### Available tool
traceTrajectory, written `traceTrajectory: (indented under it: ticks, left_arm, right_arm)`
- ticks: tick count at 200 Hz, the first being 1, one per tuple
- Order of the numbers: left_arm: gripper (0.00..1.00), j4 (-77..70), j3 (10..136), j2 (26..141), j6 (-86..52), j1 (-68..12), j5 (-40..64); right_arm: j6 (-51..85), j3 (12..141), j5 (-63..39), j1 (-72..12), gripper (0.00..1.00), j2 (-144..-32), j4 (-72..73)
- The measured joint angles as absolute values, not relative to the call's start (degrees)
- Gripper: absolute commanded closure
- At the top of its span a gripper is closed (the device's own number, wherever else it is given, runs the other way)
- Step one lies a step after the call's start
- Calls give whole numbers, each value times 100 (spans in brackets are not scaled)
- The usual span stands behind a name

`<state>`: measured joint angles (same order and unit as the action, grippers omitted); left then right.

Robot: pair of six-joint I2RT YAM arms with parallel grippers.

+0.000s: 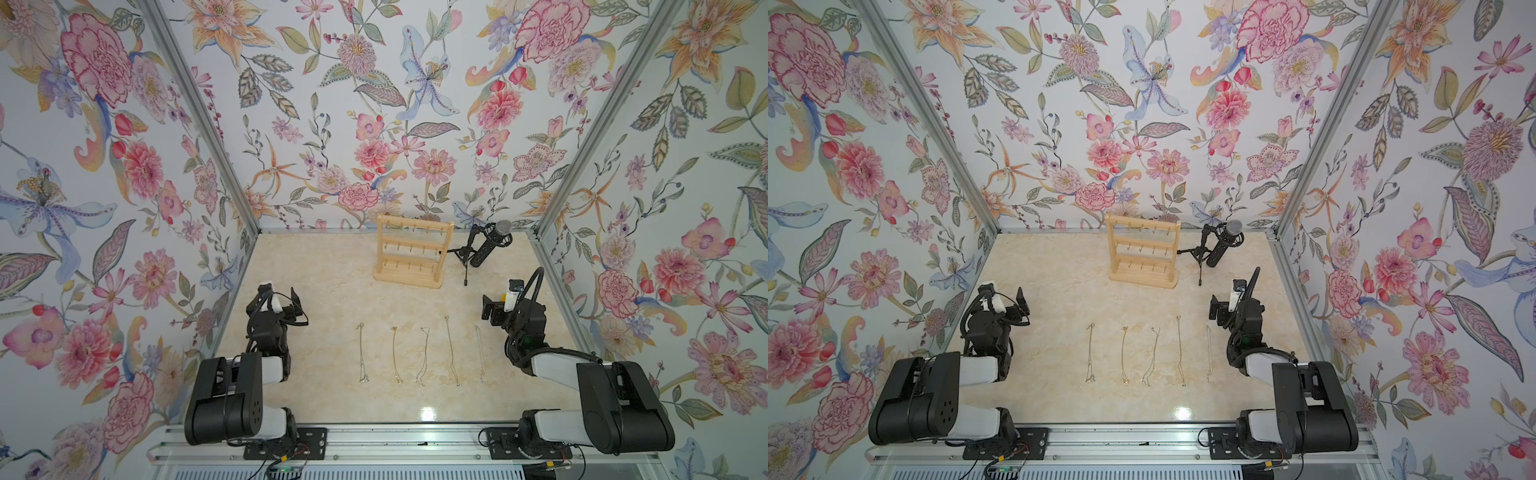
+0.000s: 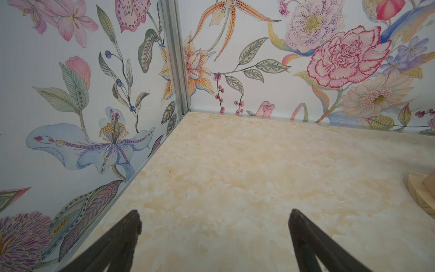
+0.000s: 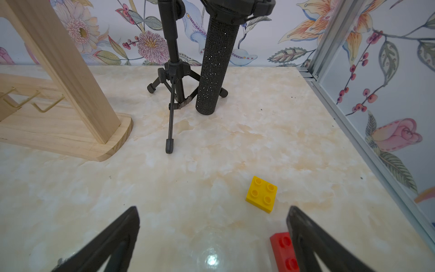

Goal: Take the necklace off the jewelry display stand
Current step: Reset both arms

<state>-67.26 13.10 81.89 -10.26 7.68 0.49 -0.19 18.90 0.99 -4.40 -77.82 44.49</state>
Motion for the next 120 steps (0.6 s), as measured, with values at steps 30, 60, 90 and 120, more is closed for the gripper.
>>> traceTrajectory:
  ticks: [30, 60, 90, 120]
  left_arm:
    - [1, -7116, 1138, 8219, -825, 631, 132]
    - [1, -7365, 1048, 8318, -652, 456, 130]
    - [1, -7859, 932, 8477, -510, 410, 126]
    - [1, -8368, 508, 8825, -416, 296, 108]
  right_arm:
    - [-401, 1750, 60, -733, 0, -7703, 4622]
    - [-631, 1651, 60, -735, 0, -7732, 4995]
    - [-679, 1406, 51, -587, 0, -8077, 5760]
    - [-473, 934, 82, -207, 0, -8715, 6801]
